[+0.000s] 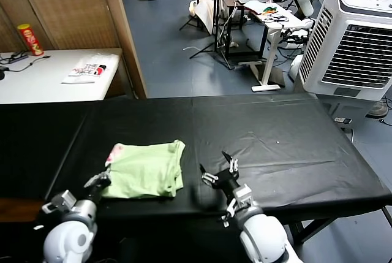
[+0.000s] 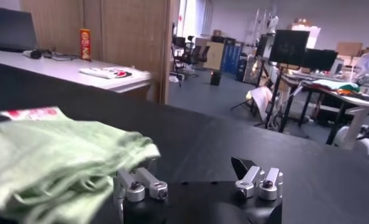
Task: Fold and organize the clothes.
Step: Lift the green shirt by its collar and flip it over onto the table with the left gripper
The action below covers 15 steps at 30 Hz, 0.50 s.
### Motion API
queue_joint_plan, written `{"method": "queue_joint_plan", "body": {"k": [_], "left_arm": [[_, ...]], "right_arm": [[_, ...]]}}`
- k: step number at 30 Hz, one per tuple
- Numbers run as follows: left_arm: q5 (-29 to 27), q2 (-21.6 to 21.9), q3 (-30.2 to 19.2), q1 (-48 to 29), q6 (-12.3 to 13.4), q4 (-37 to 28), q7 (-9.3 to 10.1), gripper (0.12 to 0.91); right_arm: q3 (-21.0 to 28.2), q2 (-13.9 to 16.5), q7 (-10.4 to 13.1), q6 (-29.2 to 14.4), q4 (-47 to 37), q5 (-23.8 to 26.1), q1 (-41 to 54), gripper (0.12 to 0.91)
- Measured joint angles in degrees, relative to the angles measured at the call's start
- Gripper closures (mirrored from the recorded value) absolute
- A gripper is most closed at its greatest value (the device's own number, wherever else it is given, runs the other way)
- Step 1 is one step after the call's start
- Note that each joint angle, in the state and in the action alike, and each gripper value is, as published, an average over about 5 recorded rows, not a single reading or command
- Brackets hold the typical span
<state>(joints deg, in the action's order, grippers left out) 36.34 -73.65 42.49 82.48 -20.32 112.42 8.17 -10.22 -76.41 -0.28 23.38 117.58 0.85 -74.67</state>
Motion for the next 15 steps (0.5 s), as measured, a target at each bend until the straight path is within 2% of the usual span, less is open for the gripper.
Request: {"method": "queue_joint_plan", "body": {"k": [7,15], "left_arm": [[-8.9,6.2,4.42,1.8,0.62,0.39,-1.76,0.887],[-15.01,14.52,11.74,4.69,0.75,2.52,-2.22,0.887]], "right_arm": [[-0.11,0.29,0.33,-0.01,0.76,0.16,-1.19,0.227],[0.37,0.42,0.72,-0.09,1.25,0.09,-1.56,0.227]]}}
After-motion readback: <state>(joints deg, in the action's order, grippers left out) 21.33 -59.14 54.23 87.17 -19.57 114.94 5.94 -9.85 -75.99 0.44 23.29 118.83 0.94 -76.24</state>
